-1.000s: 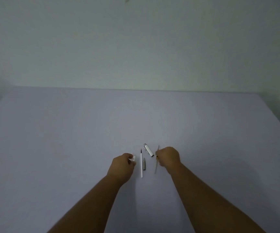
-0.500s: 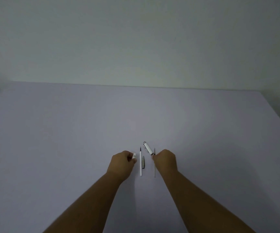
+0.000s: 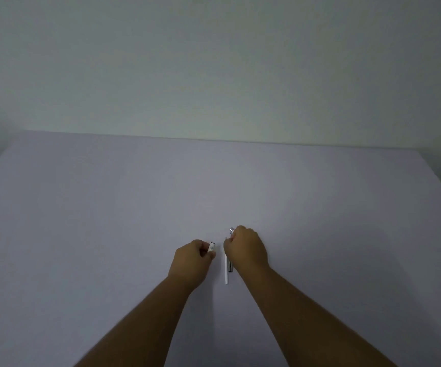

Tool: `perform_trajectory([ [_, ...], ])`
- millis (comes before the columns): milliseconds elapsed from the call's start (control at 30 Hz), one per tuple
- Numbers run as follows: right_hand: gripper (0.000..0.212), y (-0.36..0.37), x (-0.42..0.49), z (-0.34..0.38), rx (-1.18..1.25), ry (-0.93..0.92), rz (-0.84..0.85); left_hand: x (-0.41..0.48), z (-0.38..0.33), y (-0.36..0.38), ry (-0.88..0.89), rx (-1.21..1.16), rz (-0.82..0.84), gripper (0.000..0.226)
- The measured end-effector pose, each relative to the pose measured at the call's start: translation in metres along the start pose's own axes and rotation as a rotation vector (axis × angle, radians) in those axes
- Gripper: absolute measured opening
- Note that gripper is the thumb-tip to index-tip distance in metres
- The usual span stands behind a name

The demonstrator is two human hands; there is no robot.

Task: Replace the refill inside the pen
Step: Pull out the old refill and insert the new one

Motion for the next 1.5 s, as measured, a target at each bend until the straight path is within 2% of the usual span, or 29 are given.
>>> perform_trajectory([
  [200, 0.026, 0.018, 0.007, 0.009, -0.171, 0.021, 0.105, 0.002, 0.008, -0.001, -0.033, -0.008, 0.023, 0.024],
  [333, 0.026, 0.024, 0.007, 0.008, -0.116, 0.067, 0.104, 0.002, 0.011, -0.001, -0.040, -0.004, 0.029, 0.024],
  [500, 0.024, 0.020, 0.007, 0.013, 0.109, 0.098, 0.027, 0.001, 0.012, -0.003, -0.042, 0.022, 0.066, 0.021],
  [667, 0.022, -0.009, 0.013, 0.014, 0.623, 0.150, -0.143, 0.001, 0.010, -0.005, -0.033, 0.044, 0.084, 0.013],
  [833, 0.026, -0.020, 0.013, 0.011, 0.781, 0.159, -0.215, -0.003, 0.003, -0.003, -0.004, 0.053, 0.094, 0.009],
  [1100, 0.023, -0.027, 0.002, 0.001, 0.777, 0.125, -0.186, -0.011, -0.003, 0.000, -0.001, 0.008, 0.084, 0.017],
  [1333, 0.024, -0.027, -0.004, -0.006, 0.789, 0.137, -0.189, -0.017, -0.008, 0.001, 0.024, -0.015, 0.091, 0.010],
  [1400, 0.024, -0.025, -0.006, -0.004, 0.765, 0.096, -0.151, -0.018, -0.011, 0.000, 0.024, -0.029, 0.085, 0.009],
  [1500, 0.018, -0.021, -0.012, 0.000, 0.632, -0.027, 0.004, -0.017, -0.015, -0.002, 0.034, -0.032, 0.062, 0.014],
])
Point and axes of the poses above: each hand's wrist, its own x-axis towards the middle knuckle, its own y-axis out of the palm, z = x × y, the point moved 3 cm from there along x, towards the middle knuckle, and after that the axes turned 4 degrees about -y, right-handed, at the moved point
